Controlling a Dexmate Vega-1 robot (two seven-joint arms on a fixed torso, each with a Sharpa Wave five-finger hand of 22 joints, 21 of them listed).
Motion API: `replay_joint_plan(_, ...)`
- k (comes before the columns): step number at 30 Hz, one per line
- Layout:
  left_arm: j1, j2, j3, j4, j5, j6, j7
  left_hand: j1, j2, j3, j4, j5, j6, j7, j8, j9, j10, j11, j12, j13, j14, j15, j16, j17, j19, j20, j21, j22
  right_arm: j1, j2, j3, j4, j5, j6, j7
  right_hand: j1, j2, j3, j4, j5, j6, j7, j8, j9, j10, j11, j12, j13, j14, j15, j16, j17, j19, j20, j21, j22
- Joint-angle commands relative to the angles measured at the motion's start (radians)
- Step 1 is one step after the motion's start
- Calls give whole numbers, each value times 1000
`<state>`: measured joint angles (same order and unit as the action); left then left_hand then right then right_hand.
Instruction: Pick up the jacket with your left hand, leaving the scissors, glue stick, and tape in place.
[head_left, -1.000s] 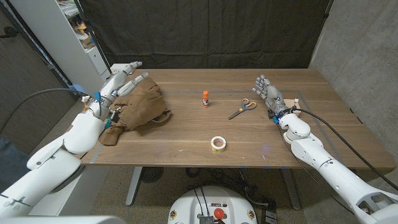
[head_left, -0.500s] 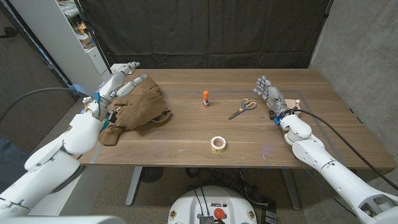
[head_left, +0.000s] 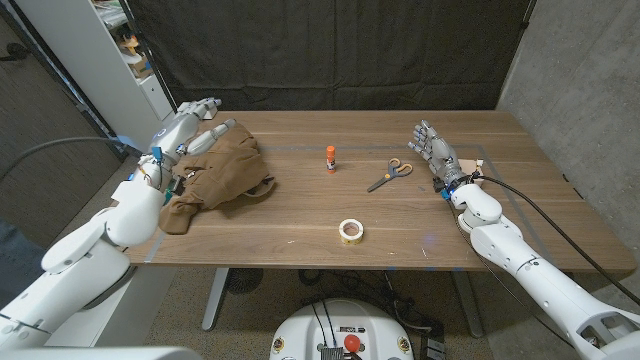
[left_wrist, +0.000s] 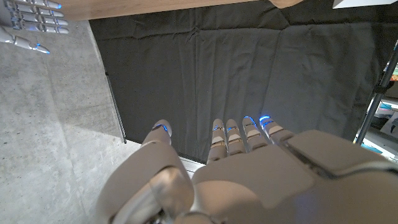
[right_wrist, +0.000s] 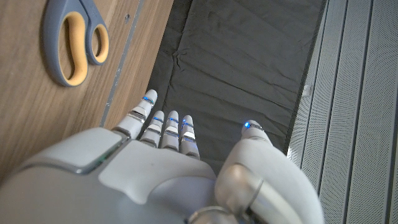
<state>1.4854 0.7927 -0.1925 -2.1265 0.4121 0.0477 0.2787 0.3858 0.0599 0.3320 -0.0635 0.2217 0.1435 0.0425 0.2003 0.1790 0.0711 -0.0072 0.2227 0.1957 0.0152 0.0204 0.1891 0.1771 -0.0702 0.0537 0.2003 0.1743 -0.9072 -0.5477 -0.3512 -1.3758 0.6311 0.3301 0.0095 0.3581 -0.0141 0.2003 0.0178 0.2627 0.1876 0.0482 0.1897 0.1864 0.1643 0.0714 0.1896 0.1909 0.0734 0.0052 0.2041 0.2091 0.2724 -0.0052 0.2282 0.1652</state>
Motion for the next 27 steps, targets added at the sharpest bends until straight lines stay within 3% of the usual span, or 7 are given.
replay_joint_plan(1,-11,18,4,13,31,32,-1,15,-3,4,-8,5,8,-1,4,3,12,0,11,2,12,7,9,2,3,4,2,5,6,5,-5,6,-3,-8,-2,8,3,2,-9,4,9,1,7,3,6,0,8,1,8,2,1,1,10,-4,0,4)
replay_joint_plan(15,-32,65,9,28,39,95,-48,27,-10,5,-21,7,7,-3,1,3,13,6,9,3,15,10,7,2,10,13,4,5,1,1,-5,-7,-7,-15,-14,8,5,1,-10,4,9,0,7,3,6,2,8,1,9,1,1,1,10,-2,-5,4)
replay_joint_plan(17,-33,70,10,28,43,106,-50,34,-14,5,-28,8,6,-4,0,4,13,13,8,3,16,12,6,3,16,34,5,5,0,-1,-4,-8,-8,-16,-15,8,5,1,-10,4,9,0,7,3,6,2,8,1,9,1,2,1,10,-2,-5,4)
replay_joint_plan(27,-42,84,24,41,50,151,-41,54,-35,3,-52,10,-14,-18,-8,5,13,40,6,6,17,43,4,5,26,82,7,7,-2,0,-7,-12,-12,-20,-21,8,5,0,-11,4,10,-2,7,3,5,3,8,1,9,3,2,1,10,0,-8,4)
